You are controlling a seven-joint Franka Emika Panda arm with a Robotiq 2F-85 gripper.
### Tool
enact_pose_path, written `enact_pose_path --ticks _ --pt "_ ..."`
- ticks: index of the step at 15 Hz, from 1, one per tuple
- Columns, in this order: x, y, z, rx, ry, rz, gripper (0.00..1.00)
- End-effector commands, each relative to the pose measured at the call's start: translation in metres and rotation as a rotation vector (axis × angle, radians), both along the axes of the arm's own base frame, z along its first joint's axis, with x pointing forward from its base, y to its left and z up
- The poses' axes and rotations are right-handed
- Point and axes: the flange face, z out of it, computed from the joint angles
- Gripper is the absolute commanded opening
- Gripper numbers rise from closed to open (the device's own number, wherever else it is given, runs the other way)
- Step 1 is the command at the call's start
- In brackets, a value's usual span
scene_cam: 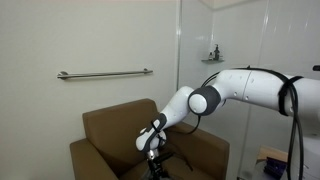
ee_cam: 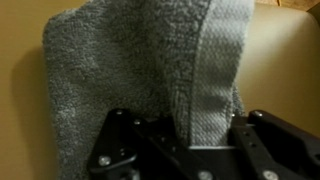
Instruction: Wipe the couch with the cloth
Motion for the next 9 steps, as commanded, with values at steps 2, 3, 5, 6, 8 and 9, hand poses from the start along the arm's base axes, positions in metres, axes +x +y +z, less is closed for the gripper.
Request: enact_pose_path --ticks 2,3,5,6,8,9 --pt "0.000 -0.076 -0.003 -0.023 -0.004 -0.105 0.04" --pt "0.000 -0.088 -0.002 -0.029 -0.005 -0.123 0.04" --pt "-0.001 -0.104 -0.002 -0.030 -0.007 -0.151 0.04" --pt "-0.001 -0.107 -0.002 -0.028 -0.006 -0.157 0.04" --pt "0.002 -0.102 0.000 -0.021 -0.014 -0.156 0.04" --pt "0.005 -0.096 0.001 -0.012 -0.021 -0.149 0.04"
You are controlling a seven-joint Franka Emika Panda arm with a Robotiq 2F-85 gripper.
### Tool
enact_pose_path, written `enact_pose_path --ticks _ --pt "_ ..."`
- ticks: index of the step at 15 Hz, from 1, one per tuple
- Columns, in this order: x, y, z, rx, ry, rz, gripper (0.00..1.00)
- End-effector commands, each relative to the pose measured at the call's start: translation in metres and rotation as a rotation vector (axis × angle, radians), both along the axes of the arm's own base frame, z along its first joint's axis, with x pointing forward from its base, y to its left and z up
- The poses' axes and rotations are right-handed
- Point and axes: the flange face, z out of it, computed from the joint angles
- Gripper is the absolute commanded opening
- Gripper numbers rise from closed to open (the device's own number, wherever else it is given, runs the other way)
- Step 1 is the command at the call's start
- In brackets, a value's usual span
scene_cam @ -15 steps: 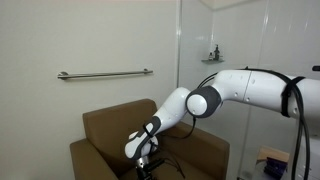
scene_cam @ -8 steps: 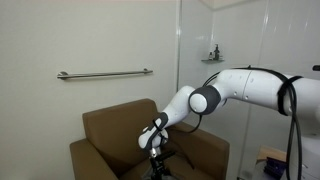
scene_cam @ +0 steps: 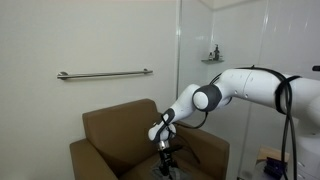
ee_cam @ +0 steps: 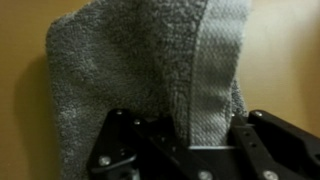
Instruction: Wipe the couch with the cloth
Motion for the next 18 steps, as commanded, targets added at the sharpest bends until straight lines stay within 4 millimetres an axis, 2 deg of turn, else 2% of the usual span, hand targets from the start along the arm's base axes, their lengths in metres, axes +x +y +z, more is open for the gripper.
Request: enact_pose_path --ticks 1,3,5,8,10,13,15,16,18 --pt "0.006 0.016 0.001 0.017 -0.029 0.016 0.04" --pt "0.013 0.041 0.006 0.029 -0.055 0.052 0.04" --pt "0.024 0.075 0.013 0.037 -0.091 0.096 0.04" --pt "0.035 0.138 0.025 0.043 -0.141 0.179 0.04" --pt "0.031 0.181 0.029 0.043 -0.139 0.245 0.04" --pt "0.014 0.228 0.027 0.041 -0.105 0.327 0.04" --pt "0.000 0.236 0.020 0.022 -0.057 0.351 0.04" --pt "-0.006 0.232 0.015 0.014 -0.033 0.352 0.04" --pt "-0.014 0.207 0.004 -0.004 0.014 0.331 0.04"
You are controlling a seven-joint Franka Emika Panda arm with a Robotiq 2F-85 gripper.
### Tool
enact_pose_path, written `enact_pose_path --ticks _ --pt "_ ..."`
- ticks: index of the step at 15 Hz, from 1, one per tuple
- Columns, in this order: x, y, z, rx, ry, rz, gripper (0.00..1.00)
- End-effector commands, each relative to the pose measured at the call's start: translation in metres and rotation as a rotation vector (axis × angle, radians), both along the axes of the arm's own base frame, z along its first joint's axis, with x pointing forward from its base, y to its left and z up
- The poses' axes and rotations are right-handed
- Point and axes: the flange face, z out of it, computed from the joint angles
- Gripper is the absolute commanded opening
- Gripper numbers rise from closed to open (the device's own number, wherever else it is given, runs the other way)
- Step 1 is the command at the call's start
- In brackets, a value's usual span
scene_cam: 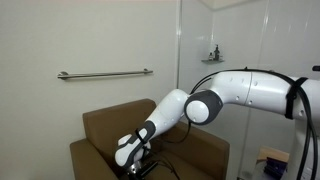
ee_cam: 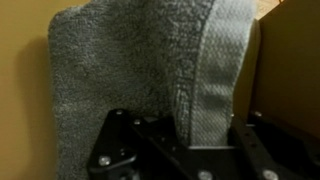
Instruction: Wipe the couch with the cloth
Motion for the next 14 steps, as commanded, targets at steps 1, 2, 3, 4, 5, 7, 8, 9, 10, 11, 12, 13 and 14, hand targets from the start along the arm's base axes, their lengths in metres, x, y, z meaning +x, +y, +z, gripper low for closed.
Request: enact_pose_path --ticks 1,2,3,4,5,7,8,9,10,11,12,13,14 --pt "-0.012 -0.053 -0.017 -0.071 0.077 -0.044 0.04" --pt "-0.013 -0.072 -0.021 -0.087 0.087 -0.061 0.04" --pt "-0.014 -0.089 -0.024 -0.105 0.093 -0.079 0.04" --pt "-0.014 -0.112 -0.027 -0.114 0.103 -0.103 0.04" --pt "-0.016 -0.130 -0.029 -0.124 0.113 -0.128 0.04" --pt "-0.023 -0.170 -0.037 -0.131 0.125 -0.191 0.04" --pt "-0.027 -0.190 -0.040 -0.132 0.131 -0.226 0.04" --pt "-0.031 -0.207 -0.042 -0.133 0.136 -0.254 0.04" --pt "-0.033 -0.226 -0.043 -0.134 0.137 -0.286 0.04" --pt "-0.034 -0.239 -0.042 -0.134 0.140 -0.310 0.04" --pt "-0.035 -0.251 -0.041 -0.134 0.144 -0.330 0.04" --pt "-0.035 -0.258 -0.040 -0.133 0.143 -0.349 0.03" --pt "-0.033 -0.263 -0.038 -0.127 0.138 -0.365 0.04"
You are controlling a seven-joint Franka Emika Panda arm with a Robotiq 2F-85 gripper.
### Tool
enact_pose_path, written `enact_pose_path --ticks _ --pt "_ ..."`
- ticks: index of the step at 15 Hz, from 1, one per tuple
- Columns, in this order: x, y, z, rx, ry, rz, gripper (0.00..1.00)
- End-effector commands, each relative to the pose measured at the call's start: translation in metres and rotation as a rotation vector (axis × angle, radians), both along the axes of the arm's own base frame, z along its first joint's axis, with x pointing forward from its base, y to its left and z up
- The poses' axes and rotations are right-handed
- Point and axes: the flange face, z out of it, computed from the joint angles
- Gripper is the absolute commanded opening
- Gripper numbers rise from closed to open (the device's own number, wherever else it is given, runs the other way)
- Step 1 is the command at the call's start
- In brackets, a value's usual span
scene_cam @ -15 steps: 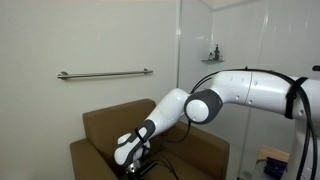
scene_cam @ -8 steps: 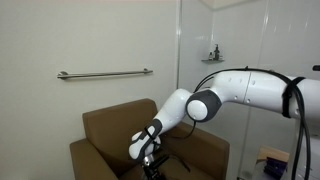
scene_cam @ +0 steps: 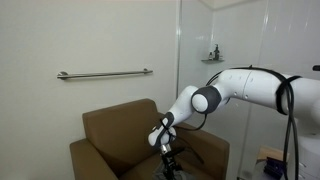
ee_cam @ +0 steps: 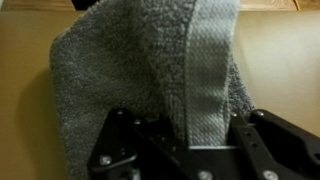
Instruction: Wipe the couch with the cloth
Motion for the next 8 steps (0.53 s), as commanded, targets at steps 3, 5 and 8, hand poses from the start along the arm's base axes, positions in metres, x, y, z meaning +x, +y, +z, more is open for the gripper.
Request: enact_pose_path --ticks 3,5,8 --pt "0.013 -0.014 0.003 0.011 -0.089 -0.070 0.04" --pt "0.032 0.014 0.015 0.015 -0.180 -0.045 0.04" --pt "0.060 0.072 0.038 -0.009 -0.326 0.032 0.04"
